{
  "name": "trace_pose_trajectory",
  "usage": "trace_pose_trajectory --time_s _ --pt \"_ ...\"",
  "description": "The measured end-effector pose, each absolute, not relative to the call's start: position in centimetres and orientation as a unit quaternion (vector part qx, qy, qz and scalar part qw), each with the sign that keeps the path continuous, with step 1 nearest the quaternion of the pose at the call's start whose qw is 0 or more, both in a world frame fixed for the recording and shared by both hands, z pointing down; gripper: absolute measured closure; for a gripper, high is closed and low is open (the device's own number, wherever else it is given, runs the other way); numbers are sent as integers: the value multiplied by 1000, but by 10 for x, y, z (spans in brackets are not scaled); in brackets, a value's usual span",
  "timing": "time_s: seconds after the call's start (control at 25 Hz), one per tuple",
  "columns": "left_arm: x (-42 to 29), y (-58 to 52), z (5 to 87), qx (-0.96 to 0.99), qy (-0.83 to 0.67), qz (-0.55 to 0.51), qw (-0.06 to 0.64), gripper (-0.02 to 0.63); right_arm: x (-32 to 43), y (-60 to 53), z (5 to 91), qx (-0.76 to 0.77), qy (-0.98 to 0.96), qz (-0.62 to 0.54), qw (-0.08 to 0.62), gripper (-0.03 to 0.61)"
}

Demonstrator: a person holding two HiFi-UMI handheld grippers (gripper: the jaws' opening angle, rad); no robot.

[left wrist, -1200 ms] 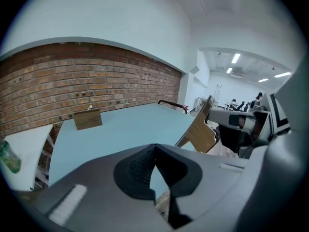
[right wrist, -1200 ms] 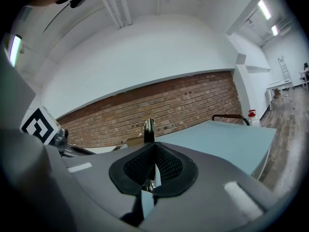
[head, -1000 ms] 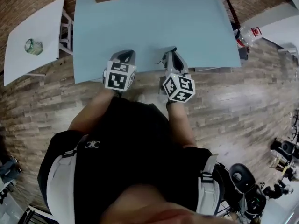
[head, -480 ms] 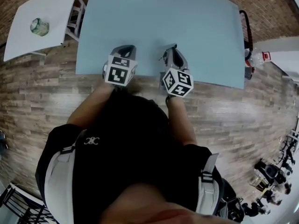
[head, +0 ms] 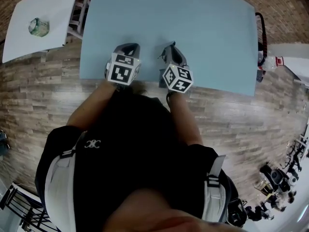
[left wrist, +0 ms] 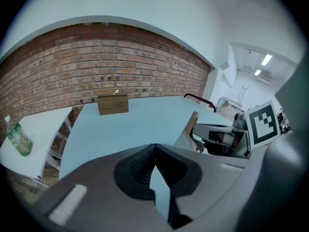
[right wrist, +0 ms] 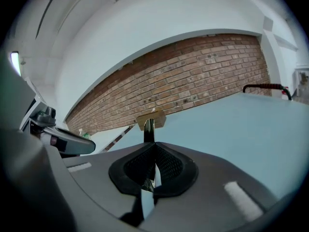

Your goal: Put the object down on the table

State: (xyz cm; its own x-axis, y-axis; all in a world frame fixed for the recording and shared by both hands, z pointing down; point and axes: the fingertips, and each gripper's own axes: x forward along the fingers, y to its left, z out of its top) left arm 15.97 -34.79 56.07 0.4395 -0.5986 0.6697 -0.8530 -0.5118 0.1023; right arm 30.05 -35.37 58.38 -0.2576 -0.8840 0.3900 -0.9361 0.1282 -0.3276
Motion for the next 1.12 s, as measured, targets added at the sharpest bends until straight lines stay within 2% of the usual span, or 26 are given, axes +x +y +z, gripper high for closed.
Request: trace_pose_trajectory --time_s 0.16,0.36,0.64,0.88,1.12 --pt "158 -354 569 820 -434 295 230 614 289 -359 606 587 -740 328 16 561" --pt "151 -358 580 819 -421 298 250 614 288 -361 630 586 -686 426 -64 561" --pt "146 -362 587 821 -410 306 254 614 288 -366 646 585 -652 472 -101 561" --pt "145 -359 594 821 -399 301 278 614 308 -364 681 594 -514 591 -183 561" --pt "141 -353 602 819 -395 301 287 614 317 -363 700 609 -467 615 -181 549"
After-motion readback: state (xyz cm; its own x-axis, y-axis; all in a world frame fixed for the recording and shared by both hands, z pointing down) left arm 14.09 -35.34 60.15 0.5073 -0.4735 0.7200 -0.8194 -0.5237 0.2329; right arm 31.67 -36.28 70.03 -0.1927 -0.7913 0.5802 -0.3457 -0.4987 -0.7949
